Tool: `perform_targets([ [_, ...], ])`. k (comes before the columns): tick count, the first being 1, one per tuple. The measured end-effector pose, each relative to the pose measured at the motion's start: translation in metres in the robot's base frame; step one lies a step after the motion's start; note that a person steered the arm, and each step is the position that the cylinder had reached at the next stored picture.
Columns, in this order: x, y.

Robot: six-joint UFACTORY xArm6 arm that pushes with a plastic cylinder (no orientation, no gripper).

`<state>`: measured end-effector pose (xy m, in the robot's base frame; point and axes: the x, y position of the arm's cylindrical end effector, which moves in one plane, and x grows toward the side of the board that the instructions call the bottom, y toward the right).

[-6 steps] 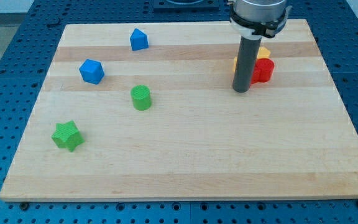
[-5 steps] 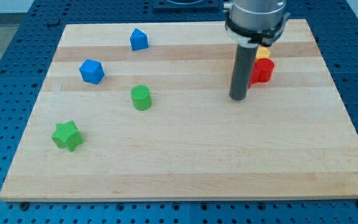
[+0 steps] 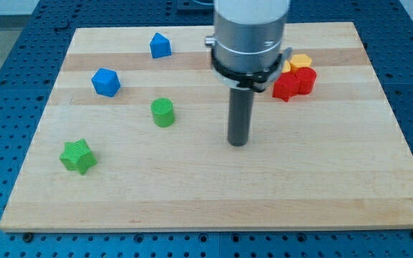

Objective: Slide the green star towards the center left of the board

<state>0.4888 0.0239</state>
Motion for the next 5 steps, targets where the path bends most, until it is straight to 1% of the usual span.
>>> perform_targets([
  [2,0.040,-0.075],
  [4,0.081,-0.167],
  [5,0.080,-0.202],
])
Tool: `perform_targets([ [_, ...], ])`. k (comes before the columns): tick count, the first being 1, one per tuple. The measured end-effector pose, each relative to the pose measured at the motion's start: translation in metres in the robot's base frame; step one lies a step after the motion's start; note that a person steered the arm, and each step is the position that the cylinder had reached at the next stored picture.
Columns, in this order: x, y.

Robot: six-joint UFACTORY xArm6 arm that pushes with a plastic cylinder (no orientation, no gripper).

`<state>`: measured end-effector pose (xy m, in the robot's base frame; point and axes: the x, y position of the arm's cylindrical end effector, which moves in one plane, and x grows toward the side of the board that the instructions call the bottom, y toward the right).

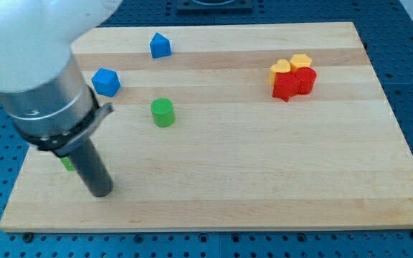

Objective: Slide the green star towards the center left of the board

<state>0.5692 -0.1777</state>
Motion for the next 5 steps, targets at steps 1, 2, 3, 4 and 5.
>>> perform_targets([
  [1,-0.008,-0.015],
  [2,-0.040,-0.015],
  [3,-0.055,-0.015],
  [4,-0.030,-0.023],
  [5,-0.015,-0.048],
])
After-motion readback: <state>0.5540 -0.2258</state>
